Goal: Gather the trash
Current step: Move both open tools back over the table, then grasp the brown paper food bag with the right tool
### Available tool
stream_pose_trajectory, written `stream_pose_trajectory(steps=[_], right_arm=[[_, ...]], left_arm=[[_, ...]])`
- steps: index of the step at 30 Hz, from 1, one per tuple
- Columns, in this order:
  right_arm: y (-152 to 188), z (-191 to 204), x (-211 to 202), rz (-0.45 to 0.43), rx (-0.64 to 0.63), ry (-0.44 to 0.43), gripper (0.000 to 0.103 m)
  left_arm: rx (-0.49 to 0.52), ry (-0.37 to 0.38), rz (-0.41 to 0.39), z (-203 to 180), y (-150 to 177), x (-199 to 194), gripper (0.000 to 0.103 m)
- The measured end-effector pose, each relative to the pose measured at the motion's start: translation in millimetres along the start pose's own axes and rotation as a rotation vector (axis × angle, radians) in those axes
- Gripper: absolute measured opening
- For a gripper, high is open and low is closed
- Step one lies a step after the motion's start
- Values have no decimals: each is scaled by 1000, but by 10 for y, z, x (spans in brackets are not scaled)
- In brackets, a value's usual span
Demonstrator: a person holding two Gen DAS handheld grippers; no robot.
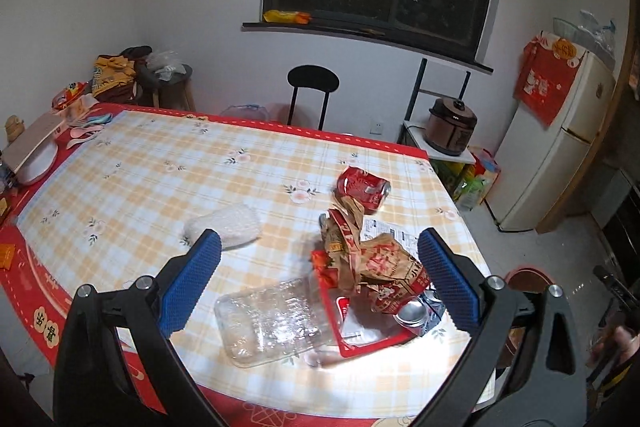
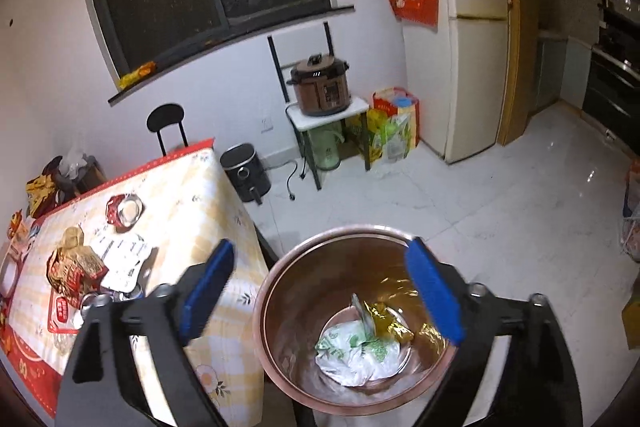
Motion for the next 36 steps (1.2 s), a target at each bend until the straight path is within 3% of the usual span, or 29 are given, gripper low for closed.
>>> stream_pose_trajectory(steps=[10,16,25,36], right_arm=[[-85,204,-329,-49,-4,29,98],[-51,550,-443,-58,-16,58,98],[123,1561,-643,-44,-41,74,98],[454,2875,-461,14,-143,41,98]], left_arm=[[-6,-6,-30,197,-59,-151,97],[-25,15,-39,590,-66,-135,97],[-10,82,-36,1301,-229,62,97],[24,152,4,2110,-241,556,97]])
Point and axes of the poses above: each gripper's, at about its wrist camera, not at the fingertips, and x roughly the way its jaws point, z to its left, y to its underside, the point moved 2 cm from there along x, roughly the way its jaws point, and after that the axes turned 2 degrees about -y, right-handed, at the moved point
